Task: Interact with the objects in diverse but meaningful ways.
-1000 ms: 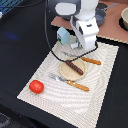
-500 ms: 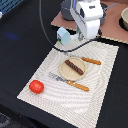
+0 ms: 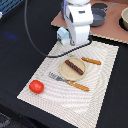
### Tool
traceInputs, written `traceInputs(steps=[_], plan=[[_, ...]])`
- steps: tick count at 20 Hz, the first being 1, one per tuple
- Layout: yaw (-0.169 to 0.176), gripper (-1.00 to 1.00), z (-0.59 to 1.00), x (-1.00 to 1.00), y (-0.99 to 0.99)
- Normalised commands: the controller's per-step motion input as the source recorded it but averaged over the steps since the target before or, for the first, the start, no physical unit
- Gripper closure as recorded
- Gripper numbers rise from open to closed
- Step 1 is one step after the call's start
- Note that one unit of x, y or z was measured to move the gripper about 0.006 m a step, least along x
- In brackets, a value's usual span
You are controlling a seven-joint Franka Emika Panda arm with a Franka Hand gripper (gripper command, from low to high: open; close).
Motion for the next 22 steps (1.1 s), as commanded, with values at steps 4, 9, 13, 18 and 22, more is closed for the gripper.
traceInputs(steps=[4,9,13,18,22], plan=[[0.000,1.00,-0.46,-0.69,-0.62],[0.014,1.00,-0.67,-0.85,-0.42],[0.064,1.00,-0.76,-0.85,-0.22],[0.081,1.00,-0.30,-0.76,-0.04],[0.000,-1.00,0.93,-0.24,0.00]])
